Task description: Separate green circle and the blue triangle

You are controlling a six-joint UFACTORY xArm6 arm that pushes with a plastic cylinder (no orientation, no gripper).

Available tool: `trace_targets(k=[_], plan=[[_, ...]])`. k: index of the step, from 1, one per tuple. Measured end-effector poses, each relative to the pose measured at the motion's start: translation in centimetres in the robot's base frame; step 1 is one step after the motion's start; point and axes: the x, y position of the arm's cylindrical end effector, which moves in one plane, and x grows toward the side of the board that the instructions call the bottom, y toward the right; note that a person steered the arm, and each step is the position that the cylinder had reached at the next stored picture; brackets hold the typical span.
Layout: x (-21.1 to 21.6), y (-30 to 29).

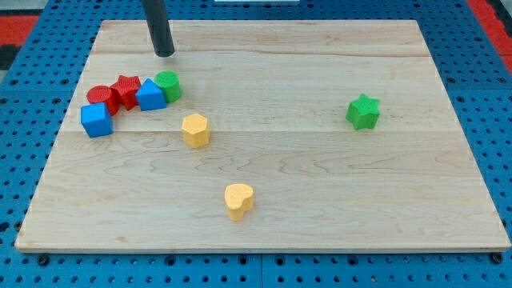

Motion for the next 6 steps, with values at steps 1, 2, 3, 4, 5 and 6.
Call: trace_targets(k=[1, 2, 3, 4, 5, 6], plan=[[0.0, 0.0], [1.1, 0.0], [1.3, -0.9], [3.9, -1.1], [7.5, -0.8], [9.5, 3.1]])
